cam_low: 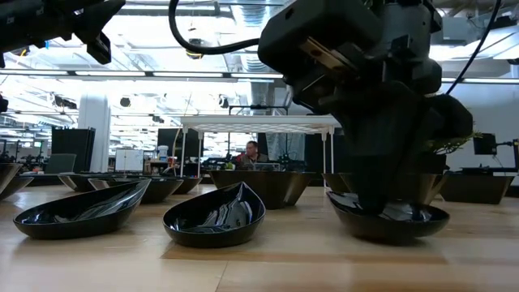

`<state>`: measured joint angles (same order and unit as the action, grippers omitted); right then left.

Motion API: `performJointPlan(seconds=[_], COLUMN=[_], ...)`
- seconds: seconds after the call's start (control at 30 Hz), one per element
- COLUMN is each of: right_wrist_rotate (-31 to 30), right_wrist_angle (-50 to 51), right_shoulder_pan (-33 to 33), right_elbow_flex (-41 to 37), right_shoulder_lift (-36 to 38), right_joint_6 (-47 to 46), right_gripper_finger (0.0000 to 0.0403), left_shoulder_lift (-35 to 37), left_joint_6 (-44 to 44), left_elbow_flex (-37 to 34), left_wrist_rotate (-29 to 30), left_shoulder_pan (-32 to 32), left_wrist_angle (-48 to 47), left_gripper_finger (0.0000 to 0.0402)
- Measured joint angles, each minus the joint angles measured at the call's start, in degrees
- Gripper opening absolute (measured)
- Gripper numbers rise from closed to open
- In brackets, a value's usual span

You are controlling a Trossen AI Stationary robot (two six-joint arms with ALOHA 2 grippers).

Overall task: Pick & Place Mini shaped plates
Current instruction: Stack the black drop shaped plate on top of the black drop shaped plate on the shelf

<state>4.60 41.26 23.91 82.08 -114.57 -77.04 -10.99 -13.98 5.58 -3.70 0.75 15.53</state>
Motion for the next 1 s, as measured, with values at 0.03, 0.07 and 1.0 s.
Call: performJointPlan(seconds=[0.03, 0.07, 1.0], right_wrist_rotate=[-0.02, -0.12, -2.25], right_wrist_angle=[0.35, 0.69, -1.01], right_shoulder_pan=[-0.01, 0.0, -2.74], right_elbow_flex=[0.0, 0.0, 0.04], right_shoulder_lift=[0.19, 0.39, 22.01], right_joint_6=[-0.16, -0.19, 31.88], right_gripper_finger=[0.0002, 0.0002, 0.0], left_shoulder_lift=[-0.02, 0.01, -0.01], left_joint_6=[0.01, 0.01, 0.01], left_elbow_flex=[0.0, 0.0, 0.0], left_wrist_rotate=[0.0, 0.0, 0.0], left_shoulder_pan=[-0.02, 0.0, -0.01], left_wrist_angle=[0.0, 0.0, 0.02], left_gripper_finger=[0.0082, 0.0082, 0.0082])
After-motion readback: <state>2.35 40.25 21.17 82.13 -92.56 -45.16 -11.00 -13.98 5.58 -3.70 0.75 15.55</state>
